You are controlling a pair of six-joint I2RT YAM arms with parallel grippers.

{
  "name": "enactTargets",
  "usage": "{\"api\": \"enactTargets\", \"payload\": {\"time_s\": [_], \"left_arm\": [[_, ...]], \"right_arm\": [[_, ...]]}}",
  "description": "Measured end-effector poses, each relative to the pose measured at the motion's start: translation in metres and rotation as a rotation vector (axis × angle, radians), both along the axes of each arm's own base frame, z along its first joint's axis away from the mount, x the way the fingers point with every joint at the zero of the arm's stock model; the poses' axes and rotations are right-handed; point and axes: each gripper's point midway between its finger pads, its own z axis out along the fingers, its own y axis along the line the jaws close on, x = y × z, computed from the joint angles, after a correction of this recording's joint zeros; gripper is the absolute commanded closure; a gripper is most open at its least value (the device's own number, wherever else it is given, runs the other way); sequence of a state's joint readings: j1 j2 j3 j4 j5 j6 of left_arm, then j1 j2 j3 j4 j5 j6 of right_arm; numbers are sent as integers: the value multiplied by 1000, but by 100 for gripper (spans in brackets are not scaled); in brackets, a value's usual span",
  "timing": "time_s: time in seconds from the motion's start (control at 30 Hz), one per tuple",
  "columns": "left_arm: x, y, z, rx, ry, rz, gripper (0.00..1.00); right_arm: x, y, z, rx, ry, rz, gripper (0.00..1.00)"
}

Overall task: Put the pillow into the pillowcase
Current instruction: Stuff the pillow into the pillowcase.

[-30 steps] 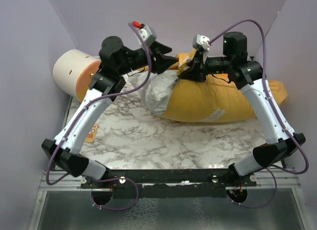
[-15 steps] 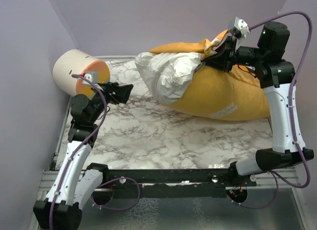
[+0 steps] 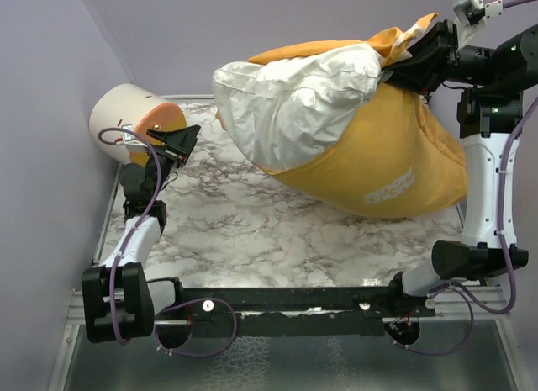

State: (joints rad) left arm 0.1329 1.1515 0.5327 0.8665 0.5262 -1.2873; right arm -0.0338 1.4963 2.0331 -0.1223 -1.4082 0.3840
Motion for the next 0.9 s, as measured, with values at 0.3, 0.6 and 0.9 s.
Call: {"api": "enactTargets", "payload": {"time_s": [0.3, 0.6, 0.9], "left_arm": [[-26, -54, 64, -247, -87, -56, 5], [-42, -56, 47, -426, 7, 61, 4], [-37, -76, 25, -491, 103, 55, 3]], "right_arm": [[-4, -8, -16, -52, 43, 98, 100], [-9, -10, -15, -67, 33, 103, 99], [-9, -11, -15, -67, 33, 102, 99]]}}
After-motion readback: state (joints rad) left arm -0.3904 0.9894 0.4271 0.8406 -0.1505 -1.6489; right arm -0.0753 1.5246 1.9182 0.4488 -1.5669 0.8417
